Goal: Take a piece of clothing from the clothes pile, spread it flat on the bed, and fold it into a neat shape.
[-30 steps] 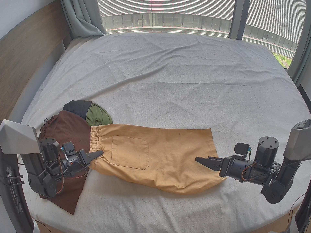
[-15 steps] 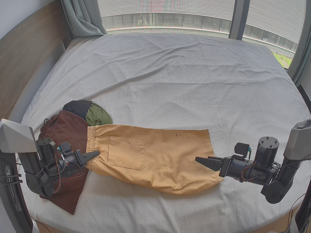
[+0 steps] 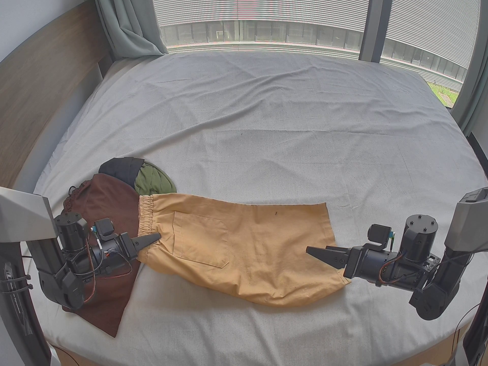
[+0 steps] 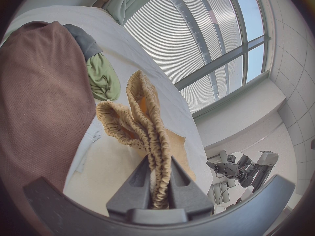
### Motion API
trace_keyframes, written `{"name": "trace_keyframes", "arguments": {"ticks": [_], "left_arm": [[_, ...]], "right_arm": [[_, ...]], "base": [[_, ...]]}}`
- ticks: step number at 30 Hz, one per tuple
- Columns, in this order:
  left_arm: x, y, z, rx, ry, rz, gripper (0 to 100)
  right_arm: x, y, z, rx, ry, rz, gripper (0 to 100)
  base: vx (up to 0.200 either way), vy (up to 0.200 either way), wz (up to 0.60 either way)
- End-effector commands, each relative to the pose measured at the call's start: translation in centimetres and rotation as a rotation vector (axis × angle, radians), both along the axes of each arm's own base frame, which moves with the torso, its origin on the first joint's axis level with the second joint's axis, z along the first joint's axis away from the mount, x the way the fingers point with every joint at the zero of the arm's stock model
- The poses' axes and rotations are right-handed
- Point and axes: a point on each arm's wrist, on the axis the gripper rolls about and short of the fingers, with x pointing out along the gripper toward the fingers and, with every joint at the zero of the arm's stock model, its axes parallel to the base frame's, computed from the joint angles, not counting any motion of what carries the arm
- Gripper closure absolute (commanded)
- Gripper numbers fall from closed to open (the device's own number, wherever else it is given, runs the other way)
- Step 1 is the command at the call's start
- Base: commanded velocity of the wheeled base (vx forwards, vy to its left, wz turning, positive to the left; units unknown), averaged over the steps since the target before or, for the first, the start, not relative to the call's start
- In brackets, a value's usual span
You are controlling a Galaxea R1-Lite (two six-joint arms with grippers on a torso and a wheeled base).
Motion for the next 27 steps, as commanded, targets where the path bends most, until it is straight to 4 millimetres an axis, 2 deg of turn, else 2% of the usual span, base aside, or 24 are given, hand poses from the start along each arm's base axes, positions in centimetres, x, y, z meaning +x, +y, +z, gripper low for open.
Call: {"name": "trace_keyframes", "arguments": {"ticks": [1,6,18,27], "left_arm": [[-0.1,-0.9,0.7,-0.001,-0.023,-0.028,100],[-0.1,-1.1,0.7,0.0,-0.023,-0.028,100],[-0.2,1.0,0.9,0.004,-0.031,0.024,100],[-0.3,1.7,1.1,0.005,-0.036,0.047,100]], "right_arm": [[0.0,0.0,0.0,0.0,0.001,0.001,0],[0.0,0.0,0.0,0.0,0.0,0.0,0],[0.0,0.0,0.0,0.0,0.001,0.001,0],[0.0,0.0,0.0,0.0,0.0,0.0,0]], "base": [[0.0,0.0,0.0],[0.0,0.0,0.0],[0.0,0.0,0.0],[0.0,0.0,0.0]]}}
